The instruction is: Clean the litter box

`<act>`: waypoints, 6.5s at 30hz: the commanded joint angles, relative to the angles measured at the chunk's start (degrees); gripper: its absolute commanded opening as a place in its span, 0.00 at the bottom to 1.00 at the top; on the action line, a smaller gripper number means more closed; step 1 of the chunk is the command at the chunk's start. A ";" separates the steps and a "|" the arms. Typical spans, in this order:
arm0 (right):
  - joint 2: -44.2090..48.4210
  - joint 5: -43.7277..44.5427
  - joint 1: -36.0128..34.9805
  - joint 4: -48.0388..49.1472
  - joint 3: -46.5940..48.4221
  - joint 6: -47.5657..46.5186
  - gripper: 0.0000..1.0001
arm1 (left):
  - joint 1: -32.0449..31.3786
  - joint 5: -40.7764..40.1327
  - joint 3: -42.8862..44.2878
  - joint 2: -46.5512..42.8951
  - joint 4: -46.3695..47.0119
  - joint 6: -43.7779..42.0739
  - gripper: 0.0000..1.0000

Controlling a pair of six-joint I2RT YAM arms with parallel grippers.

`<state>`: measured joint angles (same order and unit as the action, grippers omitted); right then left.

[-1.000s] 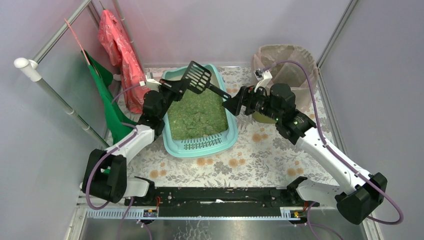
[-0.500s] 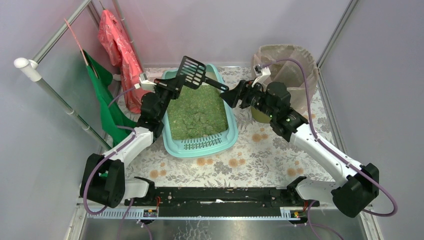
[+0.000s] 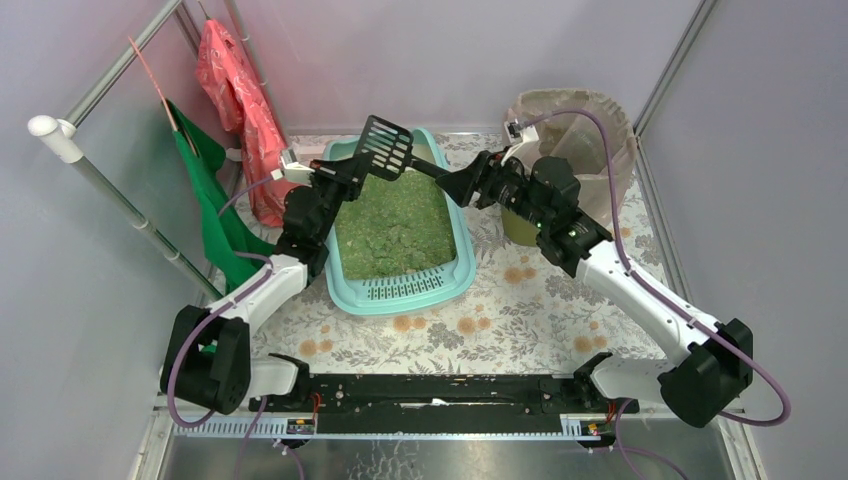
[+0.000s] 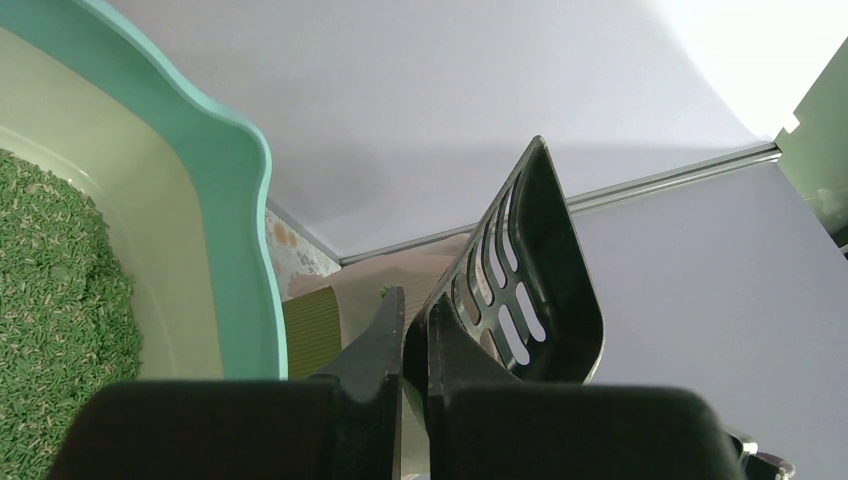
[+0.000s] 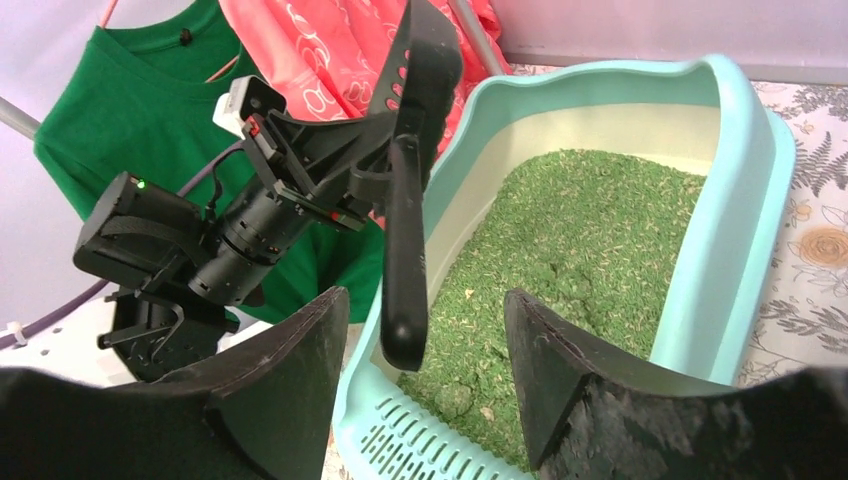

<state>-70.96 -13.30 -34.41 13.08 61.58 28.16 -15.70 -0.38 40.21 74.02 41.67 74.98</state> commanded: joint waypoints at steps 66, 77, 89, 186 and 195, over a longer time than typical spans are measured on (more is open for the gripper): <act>1.63 -24.49 10.29 -20.06 13.52 6.12 0.00 | 5.36 46.81 8.80 28.90 49.40 16.60 0.00; 3.74 -16.52 10.60 -14.29 9.91 5.50 0.60 | 4.94 34.76 2.35 22.90 40.74 13.56 0.00; 4.75 -13.46 10.60 -6.89 6.10 6.70 0.63 | 2.08 30.33 2.40 16.90 27.70 5.15 0.00; -28.71 1.41 -0.18 -15.48 30.81 -8.95 0.00 | 3.85 12.62 4.81 -13.44 -34.63 -28.35 0.98; -37.38 8.96 -1.55 -19.39 36.05 -14.27 0.00 | 6.07 12.60 6.24 -16.38 -39.65 -30.26 0.94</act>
<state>-106.00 -9.47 -35.57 -5.10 93.21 18.09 -10.79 12.45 45.10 58.54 3.66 46.48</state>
